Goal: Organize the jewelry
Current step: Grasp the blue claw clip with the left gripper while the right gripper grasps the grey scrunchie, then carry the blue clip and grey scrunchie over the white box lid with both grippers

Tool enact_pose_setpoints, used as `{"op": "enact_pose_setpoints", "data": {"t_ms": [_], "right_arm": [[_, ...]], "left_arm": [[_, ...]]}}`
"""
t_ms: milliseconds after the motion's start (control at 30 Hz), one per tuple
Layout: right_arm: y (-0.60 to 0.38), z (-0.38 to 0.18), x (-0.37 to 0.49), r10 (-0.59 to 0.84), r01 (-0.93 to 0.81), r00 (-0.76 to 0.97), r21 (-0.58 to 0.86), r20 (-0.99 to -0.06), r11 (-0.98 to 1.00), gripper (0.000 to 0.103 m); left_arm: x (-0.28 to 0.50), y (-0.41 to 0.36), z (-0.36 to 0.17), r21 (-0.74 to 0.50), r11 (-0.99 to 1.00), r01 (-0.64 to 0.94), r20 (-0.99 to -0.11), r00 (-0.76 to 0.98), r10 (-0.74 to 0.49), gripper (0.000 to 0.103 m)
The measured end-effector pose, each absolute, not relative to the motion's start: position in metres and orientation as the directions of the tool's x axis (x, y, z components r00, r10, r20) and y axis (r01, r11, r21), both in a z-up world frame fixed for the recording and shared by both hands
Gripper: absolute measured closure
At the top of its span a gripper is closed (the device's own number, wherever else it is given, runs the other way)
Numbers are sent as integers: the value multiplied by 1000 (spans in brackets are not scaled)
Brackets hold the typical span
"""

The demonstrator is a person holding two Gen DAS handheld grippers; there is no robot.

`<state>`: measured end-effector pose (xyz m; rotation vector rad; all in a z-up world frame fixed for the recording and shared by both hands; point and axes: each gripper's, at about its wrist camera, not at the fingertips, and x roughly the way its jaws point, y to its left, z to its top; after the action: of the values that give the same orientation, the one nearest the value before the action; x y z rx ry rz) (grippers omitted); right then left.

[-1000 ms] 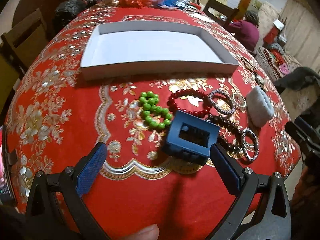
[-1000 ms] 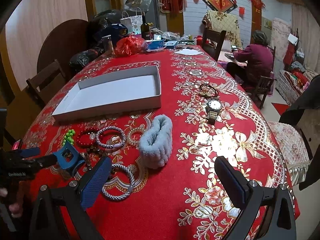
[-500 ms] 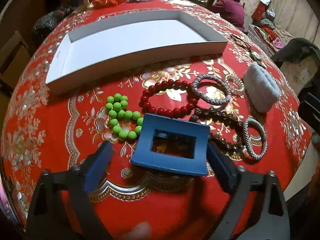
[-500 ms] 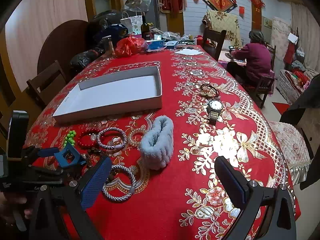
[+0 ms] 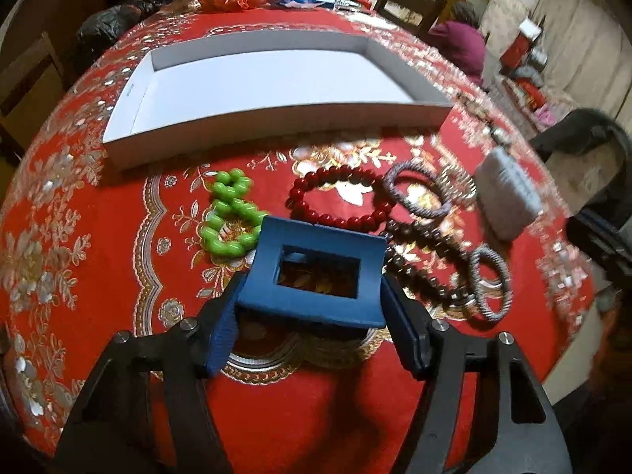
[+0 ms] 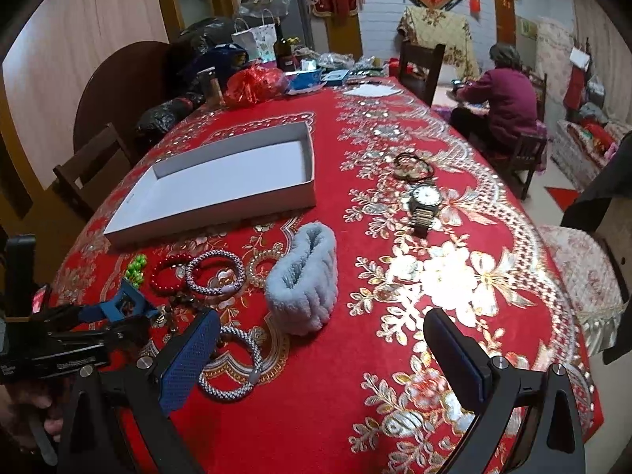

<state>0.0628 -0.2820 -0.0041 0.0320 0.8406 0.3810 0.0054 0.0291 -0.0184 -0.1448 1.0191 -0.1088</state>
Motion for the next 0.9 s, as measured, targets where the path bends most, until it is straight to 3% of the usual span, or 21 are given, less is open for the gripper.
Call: {"op": "enact_pose_setpoints", "data": {"t_ms": [133,233,433,500,767,900], "right_arm": [[-269,-13,84,422,-374,526,245,-738,895,1],[-258,-19,100,385,-402,523,178,-761,898,9],[-265,-43,119,382,-364,459,223,-802,904,48],[-265,-42,117,379,-366,480,212,-791,906,67],[-270,-17,100,419,-378,541,235,-729,896,71],[-268,-5,85,454,-392,539,266,-710,881,71]], "left_arm": [[-2,34,-6,-192,980,48,-816,547,-187,37],[-7,40,8,-209,977,49,-784,588,-198,37],[-6,69,26,-273,962,-15,-732,652,-197,37],[-4,77,28,-279,959,-40,-735,652,-187,37],[-1,99,24,-249,956,-155,-760,644,-94,37],[-3,90,21,-224,966,-126,-767,635,-95,37]]}}
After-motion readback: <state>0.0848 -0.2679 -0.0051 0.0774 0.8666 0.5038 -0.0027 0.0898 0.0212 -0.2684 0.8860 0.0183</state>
